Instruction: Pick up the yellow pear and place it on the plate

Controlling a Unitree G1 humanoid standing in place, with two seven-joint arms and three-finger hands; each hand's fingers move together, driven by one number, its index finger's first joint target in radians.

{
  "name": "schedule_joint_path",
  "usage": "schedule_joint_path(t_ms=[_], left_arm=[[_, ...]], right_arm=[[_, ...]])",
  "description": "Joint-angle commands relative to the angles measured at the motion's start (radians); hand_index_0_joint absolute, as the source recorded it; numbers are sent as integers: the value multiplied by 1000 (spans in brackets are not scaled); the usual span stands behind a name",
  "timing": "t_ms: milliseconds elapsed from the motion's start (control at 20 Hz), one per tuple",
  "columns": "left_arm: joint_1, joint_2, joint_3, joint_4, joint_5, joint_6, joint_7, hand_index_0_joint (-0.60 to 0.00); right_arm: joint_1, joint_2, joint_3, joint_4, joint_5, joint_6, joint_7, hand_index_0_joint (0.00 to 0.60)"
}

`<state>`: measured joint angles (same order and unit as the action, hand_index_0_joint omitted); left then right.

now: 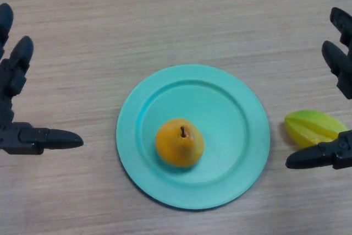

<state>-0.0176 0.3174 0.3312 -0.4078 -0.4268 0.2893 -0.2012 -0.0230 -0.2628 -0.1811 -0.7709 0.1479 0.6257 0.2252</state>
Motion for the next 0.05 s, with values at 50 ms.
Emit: schedule_joint_path(t_ms=[50], left_arm=[[-24, 41, 66, -81, -28, -81, -9, 0]], right_arm=[[-28, -34, -66, -50, 32, -134, -32, 0]])
